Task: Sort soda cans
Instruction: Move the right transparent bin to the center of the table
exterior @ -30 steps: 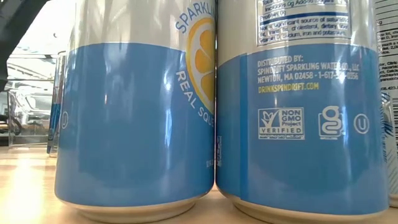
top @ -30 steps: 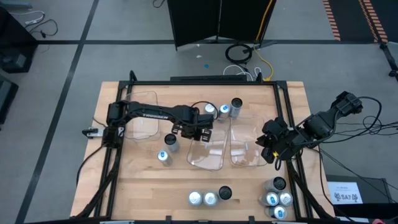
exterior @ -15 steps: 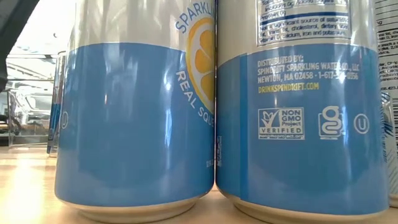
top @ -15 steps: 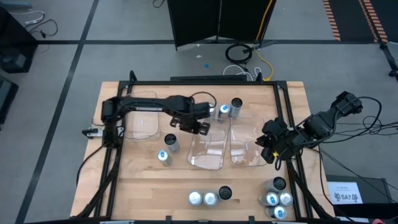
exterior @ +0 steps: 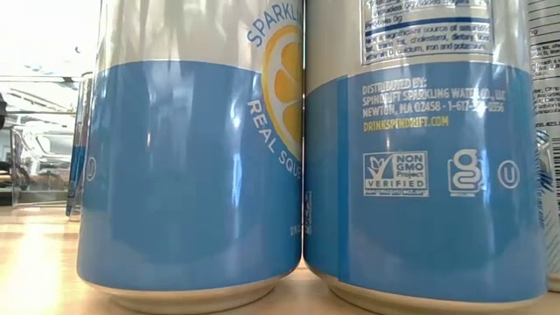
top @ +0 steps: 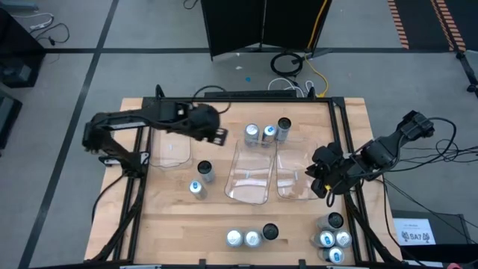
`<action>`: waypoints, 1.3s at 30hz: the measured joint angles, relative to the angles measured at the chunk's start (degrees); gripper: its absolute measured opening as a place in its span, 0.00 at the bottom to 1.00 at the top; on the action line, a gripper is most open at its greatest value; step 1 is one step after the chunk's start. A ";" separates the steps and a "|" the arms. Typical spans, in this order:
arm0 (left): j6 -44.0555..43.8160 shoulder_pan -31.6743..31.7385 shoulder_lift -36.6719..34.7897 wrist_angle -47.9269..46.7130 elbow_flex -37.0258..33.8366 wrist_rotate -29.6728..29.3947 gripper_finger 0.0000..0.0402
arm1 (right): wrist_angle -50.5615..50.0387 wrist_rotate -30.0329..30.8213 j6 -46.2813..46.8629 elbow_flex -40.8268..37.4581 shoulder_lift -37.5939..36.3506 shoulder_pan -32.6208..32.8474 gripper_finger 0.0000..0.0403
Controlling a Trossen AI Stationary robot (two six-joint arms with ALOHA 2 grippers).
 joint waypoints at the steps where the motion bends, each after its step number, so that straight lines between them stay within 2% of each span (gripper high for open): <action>1: -0.41 -0.23 -0.81 -3.42 0.00 -0.58 0.30 | 0.34 -0.05 0.04 -0.01 0.30 0.00 0.15; 4: -4.94 -0.82 -2.91 -13.19 -1.05 -3.28 0.30 | 1.68 -0.18 0.36 0.00 1.32 0.00 0.15; 7: -7.89 -0.69 -5.14 -17.48 -4.06 -5.55 0.30 | 2.72 -0.33 0.51 0.00 2.35 0.00 0.15; 11: -7.92 0.61 -8.97 -16.84 -10.82 -5.55 0.30 | 3.87 -0.37 2.20 0.00 3.32 0.00 0.15; 15: -9.39 3.24 -14.78 -15.89 -20.78 -4.16 0.30 | 4.68 -0.37 4.75 0.00 3.82 0.00 0.15; 18: -9.50 5.25 -20.33 -11.34 -28.52 -1.25 0.30 | 5.16 -0.33 6.16 0.00 4.04 0.00 0.15; 22: -11.83 7.14 -27.78 -5.60 -36.15 -0.86 0.30 | 6.51 -0.11 6.30 -0.02 4.06 0.00 0.15; 27: -14.41 9.46 -33.23 -4.70 -42.02 -1.16 0.30 | 8.43 0.54 8.68 -0.01 4.06 0.00 0.15; 32: -13.68 12.32 -34.27 -4.83 -46.97 -1.19 0.29 | 9.44 3.20 11.94 0.00 4.21 0.00 0.15; 39: -5.12 19.13 -34.27 -4.48 -50.29 -1.18 0.30 | 13.37 3.30 12.51 -0.01 5.54 -0.02 0.15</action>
